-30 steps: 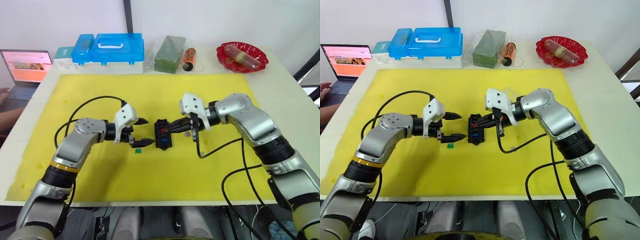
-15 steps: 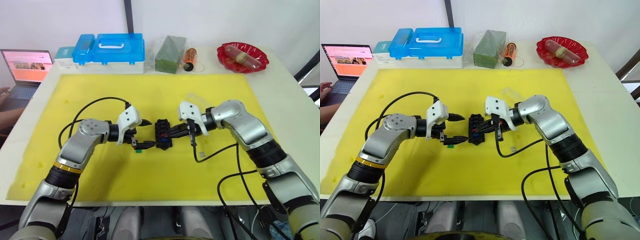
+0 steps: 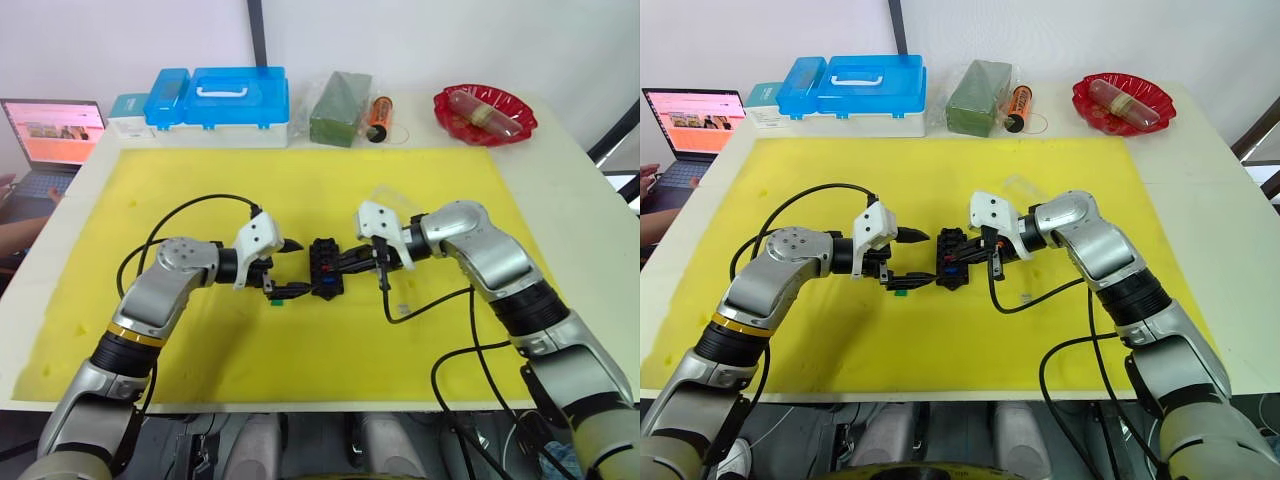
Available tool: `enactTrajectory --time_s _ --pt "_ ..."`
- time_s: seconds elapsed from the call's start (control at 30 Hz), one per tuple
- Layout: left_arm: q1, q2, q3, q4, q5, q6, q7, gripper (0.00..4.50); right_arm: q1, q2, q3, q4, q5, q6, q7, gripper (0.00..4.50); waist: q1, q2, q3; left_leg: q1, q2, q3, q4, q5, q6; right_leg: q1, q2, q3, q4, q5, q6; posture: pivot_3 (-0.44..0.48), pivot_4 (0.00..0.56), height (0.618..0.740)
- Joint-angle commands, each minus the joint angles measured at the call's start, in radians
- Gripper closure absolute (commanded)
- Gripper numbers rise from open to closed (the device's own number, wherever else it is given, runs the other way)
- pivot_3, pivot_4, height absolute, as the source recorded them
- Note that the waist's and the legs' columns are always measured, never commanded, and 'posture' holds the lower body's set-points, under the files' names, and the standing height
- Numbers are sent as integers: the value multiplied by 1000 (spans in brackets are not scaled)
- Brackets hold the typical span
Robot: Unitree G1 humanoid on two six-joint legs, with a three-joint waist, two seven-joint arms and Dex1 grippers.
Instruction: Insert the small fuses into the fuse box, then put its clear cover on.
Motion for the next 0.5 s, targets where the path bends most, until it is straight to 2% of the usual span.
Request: enactTrajectory --time_s 0.03,0.5 --pt "-18 2 6 -29 -2 -9 -4 39 6 12 -31 -21 8 2 4 4500 0 0 0 0 0 0 0 0 0 0 0 0 0 0 0 0 150 740" --pt "-16 -2 8 -31 2 -15 5 39 19 28 -31 -9 -13 -7 -1 4500 0 0 0 0 0 0 0 0 0 0 0 0 0 0 0 0 150 740"
